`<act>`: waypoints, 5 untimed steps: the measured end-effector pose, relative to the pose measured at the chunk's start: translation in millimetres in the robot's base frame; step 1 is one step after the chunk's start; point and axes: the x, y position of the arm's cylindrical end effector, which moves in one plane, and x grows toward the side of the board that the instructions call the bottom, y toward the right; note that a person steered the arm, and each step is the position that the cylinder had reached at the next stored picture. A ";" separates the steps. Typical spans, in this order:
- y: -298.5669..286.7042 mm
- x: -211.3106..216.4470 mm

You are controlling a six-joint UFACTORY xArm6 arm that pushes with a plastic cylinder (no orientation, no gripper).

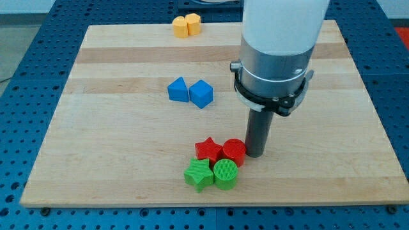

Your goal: Slightly push the red circle into the red star

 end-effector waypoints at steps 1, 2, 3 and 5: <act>-0.2 0.0; -0.2 0.0; 10.8 -8.5; 76.7 -97.8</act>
